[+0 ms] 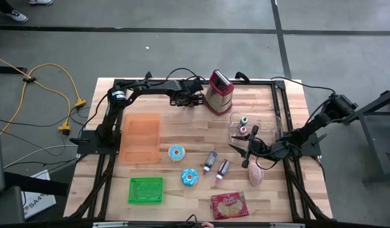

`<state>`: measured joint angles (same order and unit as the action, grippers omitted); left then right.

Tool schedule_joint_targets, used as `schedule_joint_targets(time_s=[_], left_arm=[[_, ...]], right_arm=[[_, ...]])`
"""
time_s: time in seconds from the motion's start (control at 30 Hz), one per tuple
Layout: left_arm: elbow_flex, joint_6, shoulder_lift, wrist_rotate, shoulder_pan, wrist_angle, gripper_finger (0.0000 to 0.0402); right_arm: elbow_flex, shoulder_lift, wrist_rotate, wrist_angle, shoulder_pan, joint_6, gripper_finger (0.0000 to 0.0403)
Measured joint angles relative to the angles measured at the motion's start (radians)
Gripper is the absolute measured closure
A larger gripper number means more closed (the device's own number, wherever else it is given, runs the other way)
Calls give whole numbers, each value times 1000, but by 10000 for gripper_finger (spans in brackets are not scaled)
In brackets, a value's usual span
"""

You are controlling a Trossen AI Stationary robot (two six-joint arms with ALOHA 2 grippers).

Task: Pick & Place Food Item
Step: Put the red food coloring into the transparent bin

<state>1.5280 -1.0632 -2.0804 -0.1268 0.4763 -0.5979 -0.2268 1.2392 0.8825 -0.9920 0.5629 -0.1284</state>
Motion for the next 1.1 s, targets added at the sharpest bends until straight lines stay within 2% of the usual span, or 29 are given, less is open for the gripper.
schedule_joint_targets(time_s=[0.33,0.73,1.1], left_arm=[[0,75,0,-2,7,1,173],[0,79,0,-2,7,1,247],[0,98,0,-10,5,0,253]], right_arm=[[0,0,0,0,0,0,254],[0,0,0,0,0,0,254],[0,0,0,1,0,0,254]])
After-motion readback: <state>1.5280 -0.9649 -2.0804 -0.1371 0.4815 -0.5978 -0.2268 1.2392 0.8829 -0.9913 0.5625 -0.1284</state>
